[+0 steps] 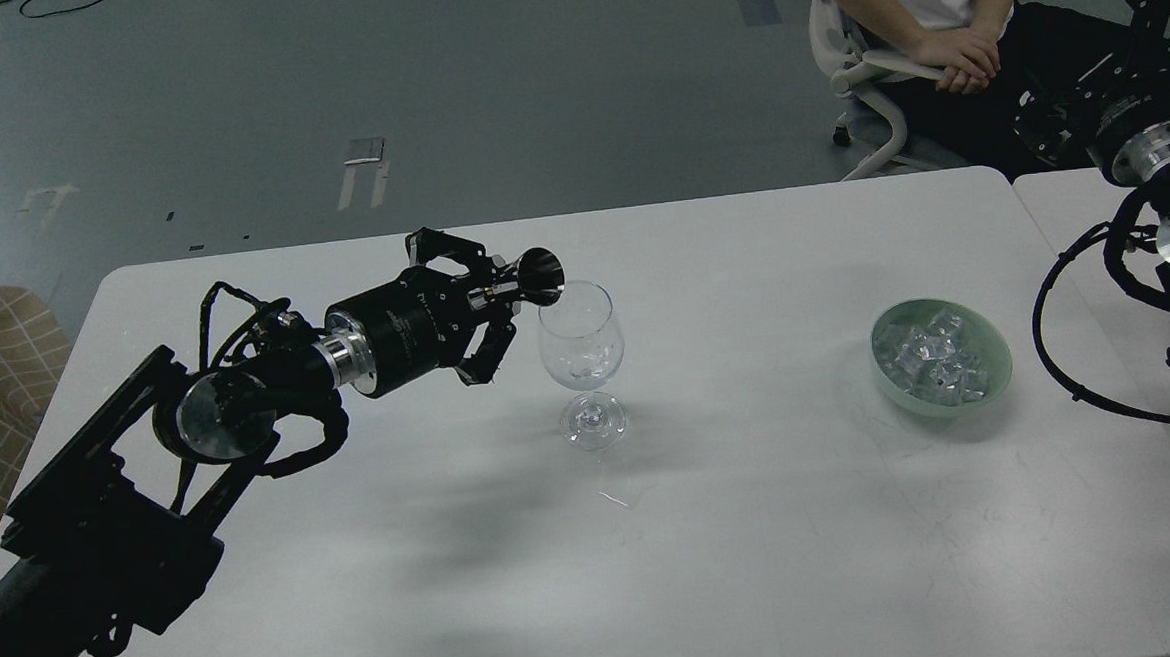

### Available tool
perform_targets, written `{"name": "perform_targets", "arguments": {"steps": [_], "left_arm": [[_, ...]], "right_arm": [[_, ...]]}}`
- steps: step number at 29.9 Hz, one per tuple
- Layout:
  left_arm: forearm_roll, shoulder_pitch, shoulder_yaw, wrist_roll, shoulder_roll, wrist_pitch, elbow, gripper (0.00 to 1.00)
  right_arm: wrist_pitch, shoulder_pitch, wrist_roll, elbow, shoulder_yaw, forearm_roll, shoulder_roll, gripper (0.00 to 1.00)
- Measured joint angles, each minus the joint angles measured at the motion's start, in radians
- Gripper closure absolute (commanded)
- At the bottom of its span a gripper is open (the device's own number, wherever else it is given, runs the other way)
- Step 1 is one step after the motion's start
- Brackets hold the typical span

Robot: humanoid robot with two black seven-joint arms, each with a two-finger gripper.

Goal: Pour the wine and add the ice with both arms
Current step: 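Tilt the jigger with the left gripper to pour into the glass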

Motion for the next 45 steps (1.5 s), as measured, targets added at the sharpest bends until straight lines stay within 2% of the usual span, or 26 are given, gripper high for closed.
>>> {"name": "perform_targets", "arguments": {"steps": [11,45], "left_arm": [[0.085,-0.031,0.005,0.020,0.003,0.004,-0.001,1.00],[0.432,-0.051,0.066,0.021,0.011,0.003,-0.063,1.00]], "right_arm": [[0.000,-0.004,-0.001,-0.004,-0.001,0.000,0.000,0.00],[0.000,-0.020,0.002,0.001,0.001,0.001,0.000,0.00]]}}
